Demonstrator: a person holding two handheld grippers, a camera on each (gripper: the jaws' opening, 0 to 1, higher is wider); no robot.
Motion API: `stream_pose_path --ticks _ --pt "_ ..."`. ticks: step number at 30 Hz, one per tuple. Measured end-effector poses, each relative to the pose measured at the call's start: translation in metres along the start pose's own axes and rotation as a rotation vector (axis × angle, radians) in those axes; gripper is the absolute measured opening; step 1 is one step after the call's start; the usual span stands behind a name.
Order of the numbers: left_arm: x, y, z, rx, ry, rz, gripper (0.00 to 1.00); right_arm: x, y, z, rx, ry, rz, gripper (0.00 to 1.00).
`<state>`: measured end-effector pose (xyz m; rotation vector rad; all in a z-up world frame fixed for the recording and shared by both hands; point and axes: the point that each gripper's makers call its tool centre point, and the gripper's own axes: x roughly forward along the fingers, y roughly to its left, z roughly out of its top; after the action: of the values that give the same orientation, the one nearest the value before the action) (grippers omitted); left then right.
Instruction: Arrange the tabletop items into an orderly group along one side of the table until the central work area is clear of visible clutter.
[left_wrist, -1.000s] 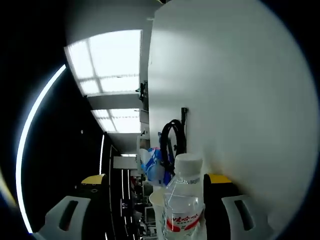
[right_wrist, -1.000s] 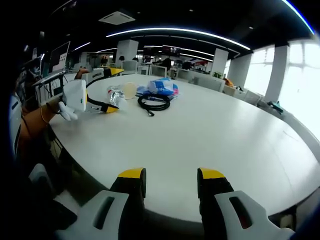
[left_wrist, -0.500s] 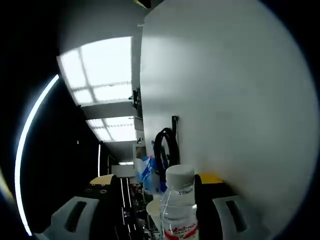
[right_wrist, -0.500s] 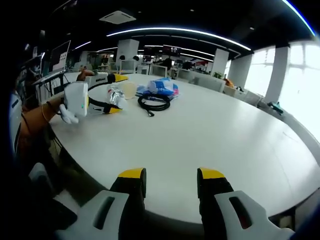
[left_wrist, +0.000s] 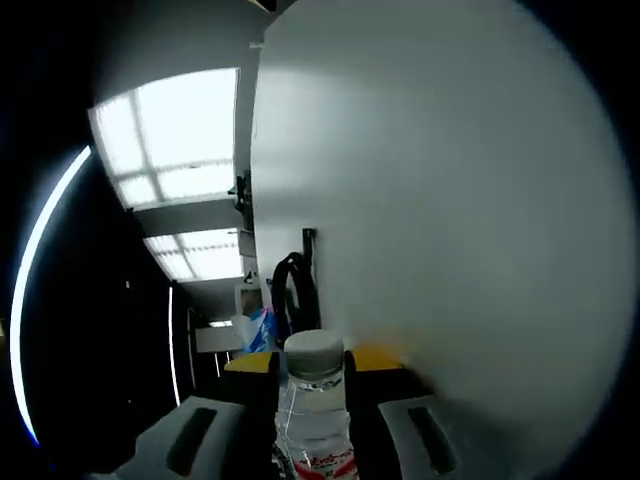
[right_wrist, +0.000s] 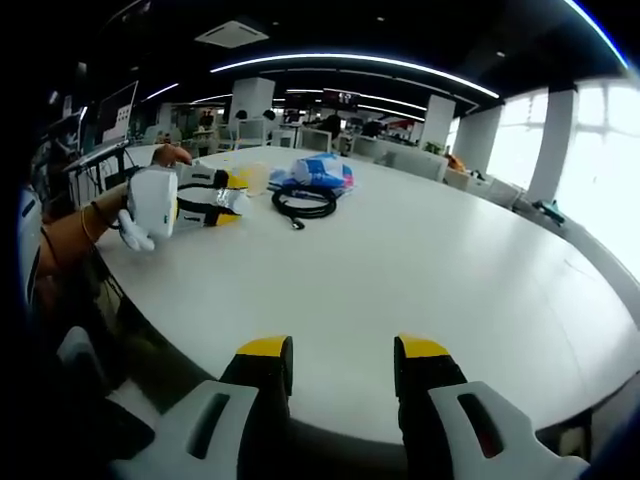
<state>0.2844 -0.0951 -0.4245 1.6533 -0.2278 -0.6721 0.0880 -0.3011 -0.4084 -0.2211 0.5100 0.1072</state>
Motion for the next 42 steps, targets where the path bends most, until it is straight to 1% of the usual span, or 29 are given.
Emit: stream_pose_path --ticks 1,3,11,16,27,32,42 --pt "0.003 0.002 0.003 0.022 -0.015 -0.003 0.22 0.0 0.0 0.0 0.001 -0.001 0.0 0.39" --pt "0.003 0.003 0.003 0.028 -0.015 -0.001 0.22 0.0 -0.001 0.0 0.005 0.0 -0.003 0.38" --pt "0.003 0.003 0.002 0.031 -0.003 0.007 0.21 -0.002 0.001 -0.004 0.01 0.004 -0.002 0.38" --pt "0.002 0.004 0.001 0.024 -0.004 0.025 0.21 -0.004 0.0 -0.005 0.014 -0.003 -0.003 0.38" --pt "-0.008 0.004 0.002 0.026 -0.001 0.056 0.21 -0.006 -0.004 -0.005 0.022 0.0 -0.013 0.38" --pt "-0.016 0.011 0.0 -0.016 -0.001 0.075 0.21 -0.005 0.0 -0.004 0.018 -0.001 -0.005 0.38" --pt "-0.034 0.034 -0.013 -0.162 0.004 0.14 0.21 -0.005 0.003 0.0 0.012 -0.003 0.0 0.38"
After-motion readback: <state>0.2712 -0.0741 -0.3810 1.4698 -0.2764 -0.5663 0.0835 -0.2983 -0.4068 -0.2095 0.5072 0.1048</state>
